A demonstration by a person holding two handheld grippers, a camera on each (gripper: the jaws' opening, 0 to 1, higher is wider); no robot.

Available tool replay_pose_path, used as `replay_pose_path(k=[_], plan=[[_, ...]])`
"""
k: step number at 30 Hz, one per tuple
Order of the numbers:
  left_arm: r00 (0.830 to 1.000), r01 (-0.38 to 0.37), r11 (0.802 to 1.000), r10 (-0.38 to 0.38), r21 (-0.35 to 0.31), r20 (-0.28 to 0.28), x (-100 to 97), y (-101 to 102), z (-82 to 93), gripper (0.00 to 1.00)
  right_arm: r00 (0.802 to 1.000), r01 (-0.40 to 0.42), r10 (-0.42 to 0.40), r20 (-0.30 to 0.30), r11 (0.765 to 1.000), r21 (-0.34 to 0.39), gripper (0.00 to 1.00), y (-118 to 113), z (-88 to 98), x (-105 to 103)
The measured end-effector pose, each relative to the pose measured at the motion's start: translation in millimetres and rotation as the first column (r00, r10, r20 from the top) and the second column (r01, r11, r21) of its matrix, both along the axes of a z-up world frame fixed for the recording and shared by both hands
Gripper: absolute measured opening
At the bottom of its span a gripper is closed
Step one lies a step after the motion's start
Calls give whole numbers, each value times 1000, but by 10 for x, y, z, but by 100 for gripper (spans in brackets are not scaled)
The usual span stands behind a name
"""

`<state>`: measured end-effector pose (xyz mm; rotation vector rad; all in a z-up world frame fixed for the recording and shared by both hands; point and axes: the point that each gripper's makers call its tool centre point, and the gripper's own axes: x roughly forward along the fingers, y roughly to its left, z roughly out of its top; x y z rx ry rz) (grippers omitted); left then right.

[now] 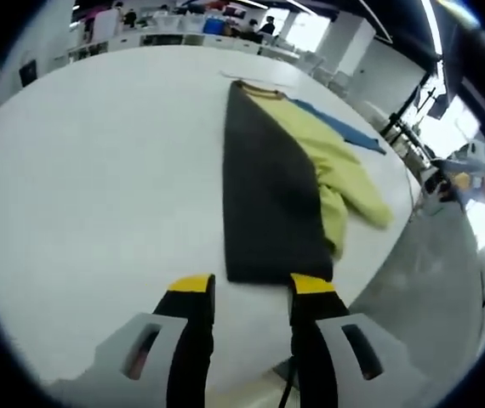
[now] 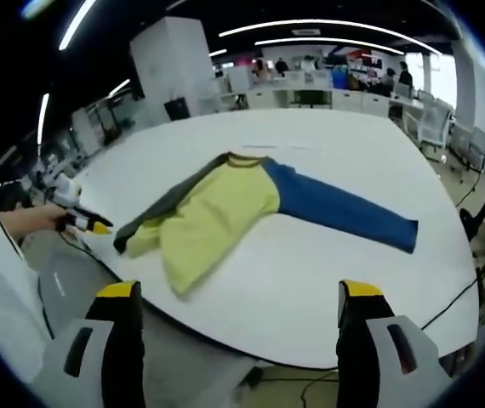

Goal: Fold the garment on the visible template until the final outline fits inside the template.

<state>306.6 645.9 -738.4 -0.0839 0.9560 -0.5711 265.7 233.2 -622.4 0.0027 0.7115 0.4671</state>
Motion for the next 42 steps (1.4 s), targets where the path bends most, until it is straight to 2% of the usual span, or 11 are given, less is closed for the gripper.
replay_pose_path(k=[15, 19, 40, 42], plan=[[1000, 9, 1000, -9, 3, -19, 53, -22, -115, 24, 1000, -11, 11, -20, 1000, -17, 95, -11, -28, 51], [1000, 20, 1000, -19, 24, -25, 61, -12, -159, 23, 1000, -17, 17, -21, 1000, -20, 95, 2, -29, 73], [999, 22, 1000, -22, 10, -37, 67, -42, -185, 11, 1000, -18, 18, -26, 1000, -24, 95, 2, -56, 85], [999, 25, 999, -24, 24, -32, 79, -30, -192, 9, 1000, -17, 17, -26, 1000, -24, 95, 2, -55, 82]])
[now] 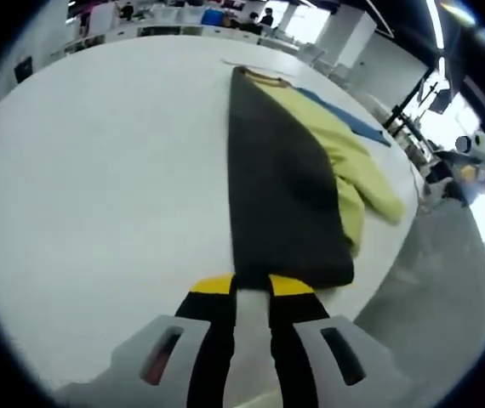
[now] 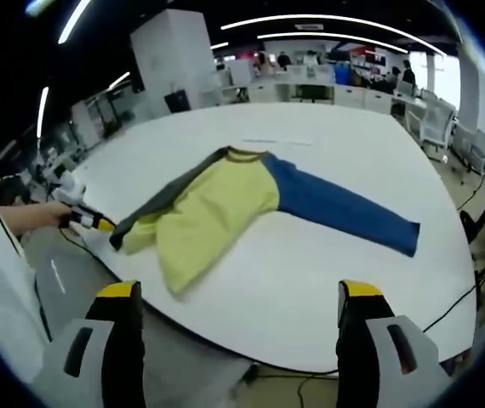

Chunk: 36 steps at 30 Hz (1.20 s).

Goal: Fold the garment on the visible template until the final outline fits inside the template.

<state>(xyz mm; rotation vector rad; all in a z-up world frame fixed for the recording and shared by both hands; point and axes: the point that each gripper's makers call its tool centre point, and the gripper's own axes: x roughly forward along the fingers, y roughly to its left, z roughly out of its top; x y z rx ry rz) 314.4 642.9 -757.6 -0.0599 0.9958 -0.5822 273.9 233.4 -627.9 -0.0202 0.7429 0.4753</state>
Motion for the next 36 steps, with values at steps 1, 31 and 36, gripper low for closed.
replay_pose_path(k=[1, 31, 36], plan=[[1000, 1, 1000, -1, 3, 0, 6, 5, -2, 8, 1000, 0, 0, 0, 1000, 1, 95, 2, 2, -1], [995, 34, 988, -48, 150, 90, 115, 193, 431, 0, 1000, 14, -14, 11, 1000, 11, 94, 14, -4, -6], [993, 34, 982, -55, 188, 104, 155, 276, 553, 0, 1000, 16, -16, 14, 1000, 15, 94, 17, -4, -11]])
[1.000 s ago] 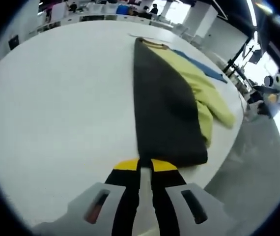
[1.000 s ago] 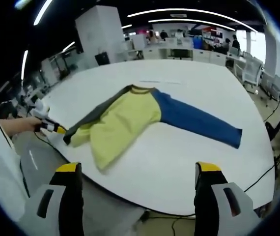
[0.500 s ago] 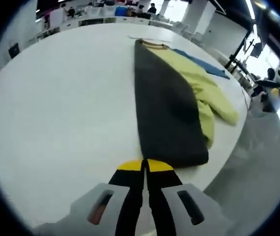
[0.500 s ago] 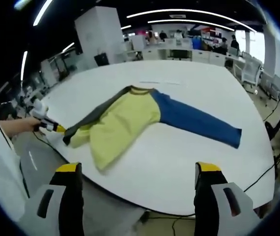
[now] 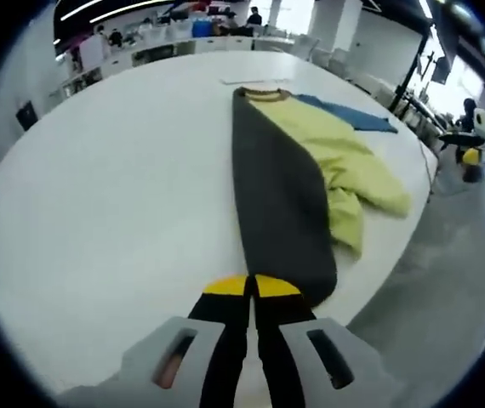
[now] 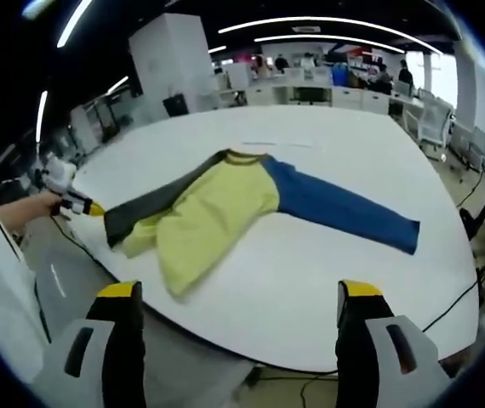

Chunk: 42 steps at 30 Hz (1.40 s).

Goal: Fold the garment on the visible template until the final outline fits inside the template.

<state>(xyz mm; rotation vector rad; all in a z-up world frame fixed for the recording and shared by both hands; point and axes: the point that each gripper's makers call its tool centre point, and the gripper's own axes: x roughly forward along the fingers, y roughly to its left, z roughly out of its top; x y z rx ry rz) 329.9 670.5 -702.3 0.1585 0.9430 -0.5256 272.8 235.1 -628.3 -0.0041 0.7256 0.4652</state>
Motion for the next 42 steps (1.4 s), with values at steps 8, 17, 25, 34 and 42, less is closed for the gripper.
replay_pose_path(k=[8, 17, 25, 34, 42], plan=[[1000, -20, 999, 20, 48, -4, 64, 195, -43, 0, 1000, 6, -6, 3, 1000, 4, 94, -11, 9, -8], [999, -35, 994, 37, 102, -17, 160, 393, -124, 0, 1000, 10, -10, 1, 1000, -2, 94, -32, 19, 2], [997, -60, 987, 66, 151, -35, 269, 656, -240, 0, 1000, 8, -8, -2, 1000, -9, 94, -39, 28, 18], [987, -140, 981, 148, 131, -55, 411, 870, -332, 0, 1000, 7, -7, -6, 1000, -16, 94, -48, 16, 49], [974, -206, 972, 215, 116, -74, 534, 1006, -402, 0, 1000, 10, -11, -19, 1000, -24, 94, -68, -26, 50]])
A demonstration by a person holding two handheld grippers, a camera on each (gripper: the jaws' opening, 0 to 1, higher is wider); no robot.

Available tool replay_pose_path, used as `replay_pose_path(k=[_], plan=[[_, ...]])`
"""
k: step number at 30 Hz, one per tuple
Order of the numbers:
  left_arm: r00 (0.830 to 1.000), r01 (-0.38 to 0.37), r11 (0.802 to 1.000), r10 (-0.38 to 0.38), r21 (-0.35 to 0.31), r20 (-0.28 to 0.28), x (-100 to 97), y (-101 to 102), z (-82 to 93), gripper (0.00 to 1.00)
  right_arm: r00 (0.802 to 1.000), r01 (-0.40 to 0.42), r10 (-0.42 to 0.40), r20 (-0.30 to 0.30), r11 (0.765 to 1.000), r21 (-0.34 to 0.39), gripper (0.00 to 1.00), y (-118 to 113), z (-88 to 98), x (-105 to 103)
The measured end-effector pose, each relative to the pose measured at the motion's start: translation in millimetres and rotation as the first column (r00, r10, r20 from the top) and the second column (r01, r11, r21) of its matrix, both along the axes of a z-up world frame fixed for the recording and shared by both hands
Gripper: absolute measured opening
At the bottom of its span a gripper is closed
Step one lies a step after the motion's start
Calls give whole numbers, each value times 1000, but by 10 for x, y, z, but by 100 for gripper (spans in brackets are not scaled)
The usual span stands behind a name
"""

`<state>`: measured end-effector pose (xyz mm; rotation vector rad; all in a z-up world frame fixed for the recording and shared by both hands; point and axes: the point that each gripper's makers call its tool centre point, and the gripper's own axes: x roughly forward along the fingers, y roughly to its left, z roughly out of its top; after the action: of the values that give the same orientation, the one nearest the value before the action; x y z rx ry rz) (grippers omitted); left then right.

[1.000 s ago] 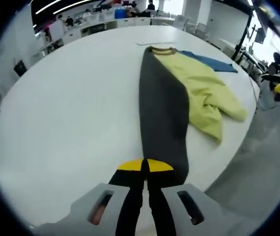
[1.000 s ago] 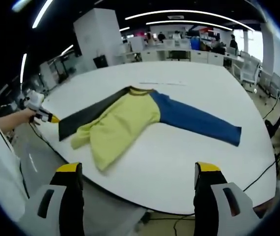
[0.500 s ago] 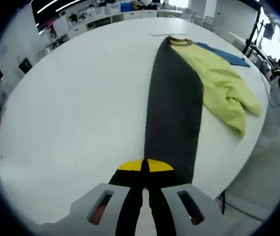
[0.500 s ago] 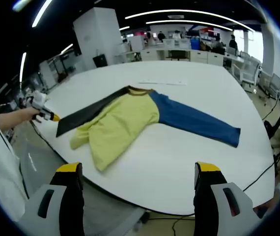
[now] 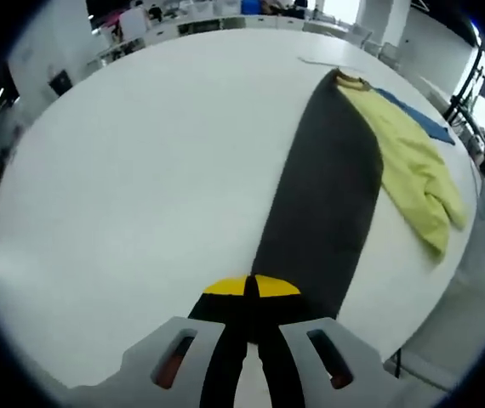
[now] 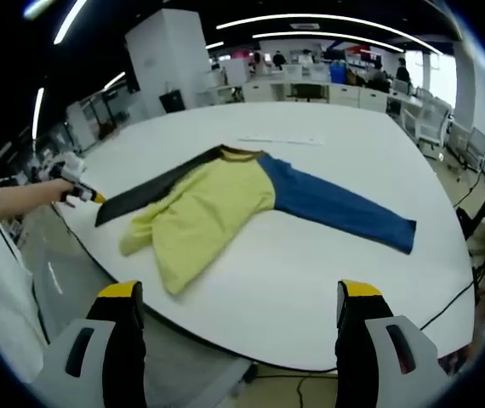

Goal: Fold the garment on the visible template until the final outline fits inside the template.

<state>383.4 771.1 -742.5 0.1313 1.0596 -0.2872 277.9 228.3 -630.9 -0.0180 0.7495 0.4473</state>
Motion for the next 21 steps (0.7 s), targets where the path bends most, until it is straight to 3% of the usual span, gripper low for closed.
replay_pose_path(k=[21], plan=[[986, -163, 986, 162, -20, -38, 342, 324, -168, 0, 1000, 7, -8, -27, 1000, -6, 94, 56, -93, 59]])
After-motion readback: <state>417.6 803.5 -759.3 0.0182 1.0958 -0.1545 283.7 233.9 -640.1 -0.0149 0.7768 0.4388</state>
